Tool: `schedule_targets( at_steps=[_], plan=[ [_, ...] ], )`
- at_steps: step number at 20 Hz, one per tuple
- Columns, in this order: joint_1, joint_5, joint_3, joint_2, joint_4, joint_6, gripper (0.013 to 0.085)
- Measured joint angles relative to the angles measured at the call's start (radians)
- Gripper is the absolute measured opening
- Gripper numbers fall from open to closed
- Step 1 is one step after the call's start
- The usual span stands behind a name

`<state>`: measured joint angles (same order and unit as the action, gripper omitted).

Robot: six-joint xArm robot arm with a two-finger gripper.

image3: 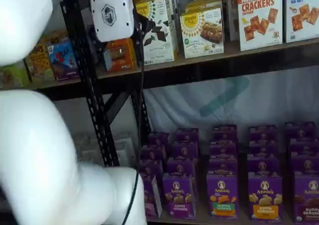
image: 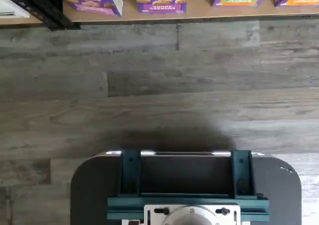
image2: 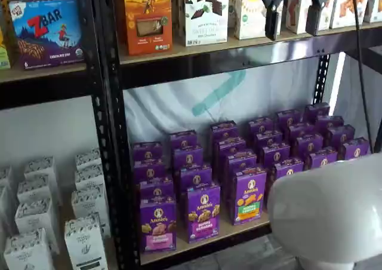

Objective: Pick up the purple box with a pink patch in the middle, on the bottom shelf, the first box from the left

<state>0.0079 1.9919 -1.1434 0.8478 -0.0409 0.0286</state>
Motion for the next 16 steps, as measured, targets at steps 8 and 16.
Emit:
schedule_targets(
  at_steps=[8,16],
  plan=[
    [-0.038,-0.003,0.007,-0.004,-0.047,-0.019,0.0850],
    [0.007,-0.084,0.073,0.007,0.003,0.004,0.0850]
  ],
)
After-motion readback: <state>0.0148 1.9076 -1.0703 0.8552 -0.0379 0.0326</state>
